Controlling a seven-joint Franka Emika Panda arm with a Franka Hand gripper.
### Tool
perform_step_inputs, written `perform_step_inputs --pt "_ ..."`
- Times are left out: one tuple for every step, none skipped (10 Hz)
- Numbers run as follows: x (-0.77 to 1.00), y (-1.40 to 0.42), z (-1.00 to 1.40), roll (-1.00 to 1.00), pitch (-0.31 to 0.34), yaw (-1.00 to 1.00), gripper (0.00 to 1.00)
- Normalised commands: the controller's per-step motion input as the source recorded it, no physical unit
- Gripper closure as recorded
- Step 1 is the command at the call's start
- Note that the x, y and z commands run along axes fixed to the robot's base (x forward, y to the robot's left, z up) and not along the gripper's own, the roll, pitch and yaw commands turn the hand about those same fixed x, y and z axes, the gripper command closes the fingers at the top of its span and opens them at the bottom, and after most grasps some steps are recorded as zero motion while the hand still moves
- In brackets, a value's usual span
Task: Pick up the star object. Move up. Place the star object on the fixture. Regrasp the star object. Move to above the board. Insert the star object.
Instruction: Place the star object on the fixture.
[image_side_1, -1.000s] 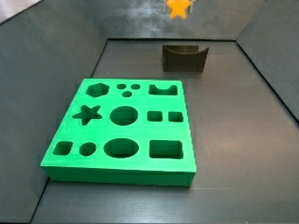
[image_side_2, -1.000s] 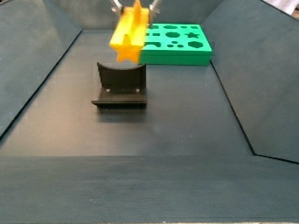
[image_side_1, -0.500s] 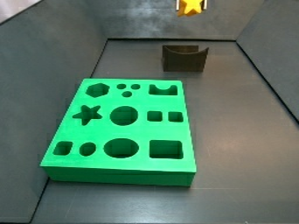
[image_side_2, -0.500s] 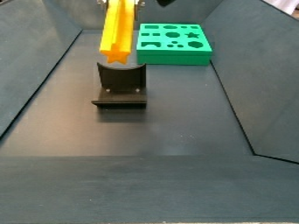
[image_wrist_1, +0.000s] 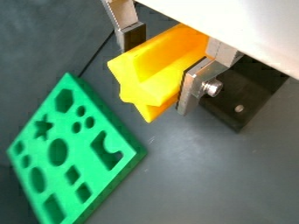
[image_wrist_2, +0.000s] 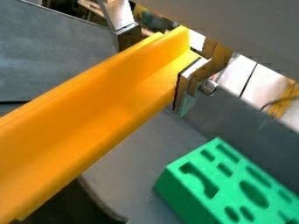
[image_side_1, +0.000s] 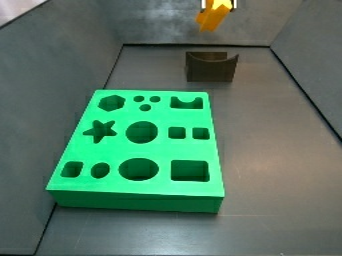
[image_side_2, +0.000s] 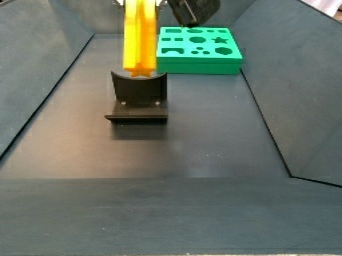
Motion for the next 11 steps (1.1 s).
perform_step_inputs --pt "0.09 0.04 -0.02 -0.99 0.211 -0.09 1.0" --pt "0.08 0.04 -0.02 -0.68 0.171 -0.14 1.0" --pt "0.07 0.04 -0.02 -0.56 0.149 -0.16 1.0" --pt "0.07 0.04 -0.01 -0.32 0.105 -0.18 1.0" --pt "0.07 0.03 0.0 -0.22 0.068 -0.19 1.0" --pt "0.09 0.03 -1.0 -0.19 0.018 -0.28 1.0" --pt "0.09 0.03 -1.0 -0.18 0.005 -0.27 1.0" --pt "0.12 0.03 -1.0 -0.16 -0.041 -0.22 1.0" --pt "0.13 0.04 -1.0 -0.14 -0.093 -0.16 1.0" --pt "0.13 0.04 -1.0 -0.13 -0.129 -0.13 1.0" --pt "0.11 0.04 -0.83 -0.11 -0.155 -0.08 1.0"
